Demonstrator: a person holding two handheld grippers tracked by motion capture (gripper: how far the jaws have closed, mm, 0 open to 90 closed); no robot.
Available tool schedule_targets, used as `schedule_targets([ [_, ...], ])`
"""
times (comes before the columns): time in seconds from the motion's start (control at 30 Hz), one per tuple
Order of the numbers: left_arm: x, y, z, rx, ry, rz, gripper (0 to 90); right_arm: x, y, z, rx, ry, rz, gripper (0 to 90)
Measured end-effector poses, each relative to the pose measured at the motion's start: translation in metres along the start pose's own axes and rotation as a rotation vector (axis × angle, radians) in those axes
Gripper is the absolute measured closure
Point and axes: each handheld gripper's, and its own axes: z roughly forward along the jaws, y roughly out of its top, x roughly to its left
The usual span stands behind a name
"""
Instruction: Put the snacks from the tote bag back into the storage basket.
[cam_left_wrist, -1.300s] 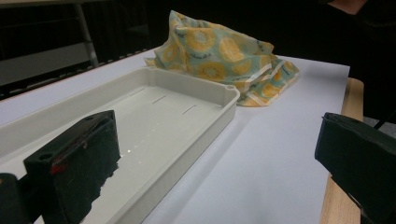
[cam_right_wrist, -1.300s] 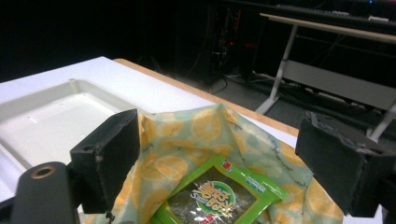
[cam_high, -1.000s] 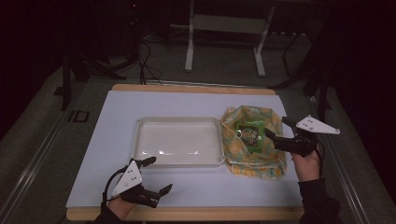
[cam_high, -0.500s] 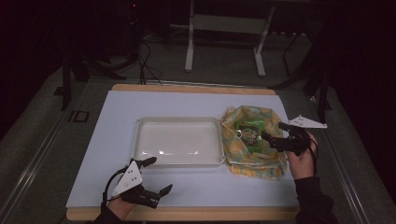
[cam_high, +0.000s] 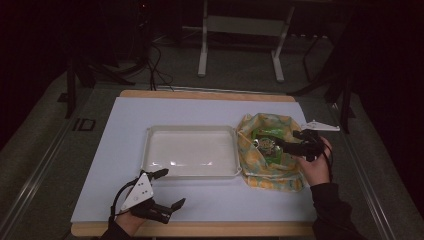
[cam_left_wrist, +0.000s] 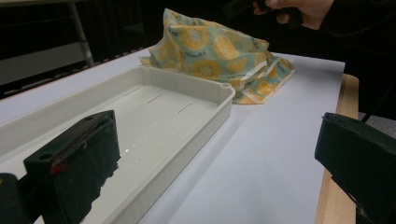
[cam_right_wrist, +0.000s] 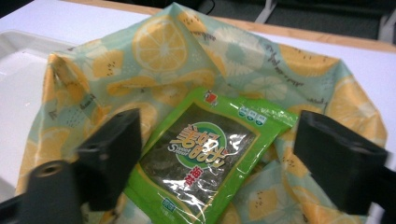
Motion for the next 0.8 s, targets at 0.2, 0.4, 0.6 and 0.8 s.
schedule_targets([
  [0.2,0.000,0.000,0.000,0.001,-0.003,0.000,0.6,-0.005,0.000,0.008,0.027,-0.011,0.004,30.7],
  [0.4,0.000,0.000,0.001,0.001,-0.003,-0.002,0.6,-0.013,-0.003,0.018,0.092,-0.009,0.074,41.4],
  [0.6,0.000,0.000,0.001,0.006,-0.004,0.001,0.6,-0.016,-0.007,0.028,0.146,-0.007,0.122,54.4],
  [0.8,0.000,0.000,0.002,0.009,-0.005,0.003,0.6,-0.023,-0.011,0.034,0.182,-0.011,0.171,57.3],
])
